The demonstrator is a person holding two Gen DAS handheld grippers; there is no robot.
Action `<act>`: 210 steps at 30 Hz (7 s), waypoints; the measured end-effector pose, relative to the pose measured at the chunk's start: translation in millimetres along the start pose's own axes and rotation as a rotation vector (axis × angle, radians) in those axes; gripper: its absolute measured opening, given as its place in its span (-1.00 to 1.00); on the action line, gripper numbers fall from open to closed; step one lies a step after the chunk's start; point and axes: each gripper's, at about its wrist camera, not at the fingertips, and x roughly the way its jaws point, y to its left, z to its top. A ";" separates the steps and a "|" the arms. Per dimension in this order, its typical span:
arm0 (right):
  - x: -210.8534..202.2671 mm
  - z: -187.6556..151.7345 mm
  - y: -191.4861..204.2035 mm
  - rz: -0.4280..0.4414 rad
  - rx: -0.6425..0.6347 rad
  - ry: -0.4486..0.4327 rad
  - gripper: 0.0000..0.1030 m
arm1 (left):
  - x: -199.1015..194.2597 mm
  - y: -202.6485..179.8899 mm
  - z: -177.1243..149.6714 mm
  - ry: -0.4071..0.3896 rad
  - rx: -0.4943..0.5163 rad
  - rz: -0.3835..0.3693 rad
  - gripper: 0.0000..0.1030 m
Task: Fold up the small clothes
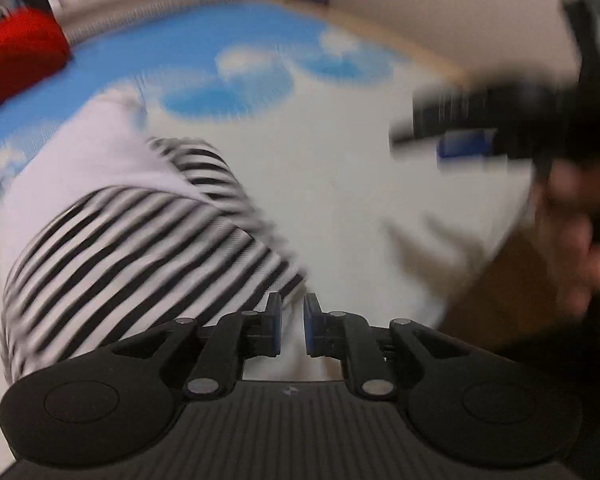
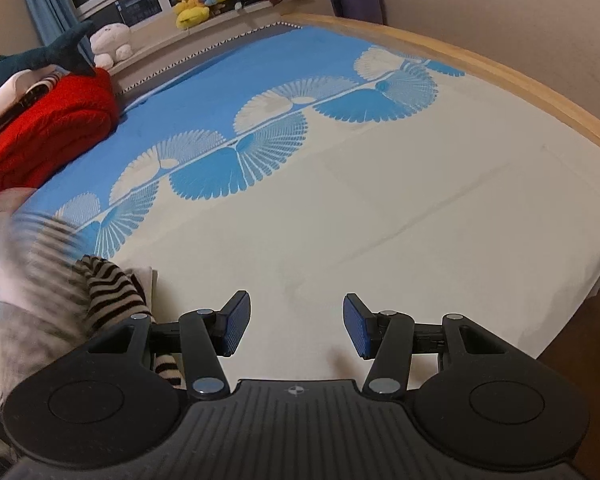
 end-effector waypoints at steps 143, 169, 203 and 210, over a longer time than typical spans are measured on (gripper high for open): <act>115.6 -24.7 252.1 0.319 -0.201 0.225 0.30 | -45.4 368.6 -79.2 0.067 -0.482 -0.031 0.00; 121.1 -43.5 231.9 0.168 -0.327 0.345 -0.64 | -26.1 326.0 -75.0 0.119 -0.333 0.256 0.22; -76.8 -129.4 228.4 0.191 -0.497 -0.095 0.87 | -138.9 174.9 -120.5 -0.190 -0.503 0.382 0.79; -69.1 -130.1 233.1 0.194 -0.507 -0.082 0.87 | -139.4 174.5 -120.1 -0.212 -0.487 0.390 0.79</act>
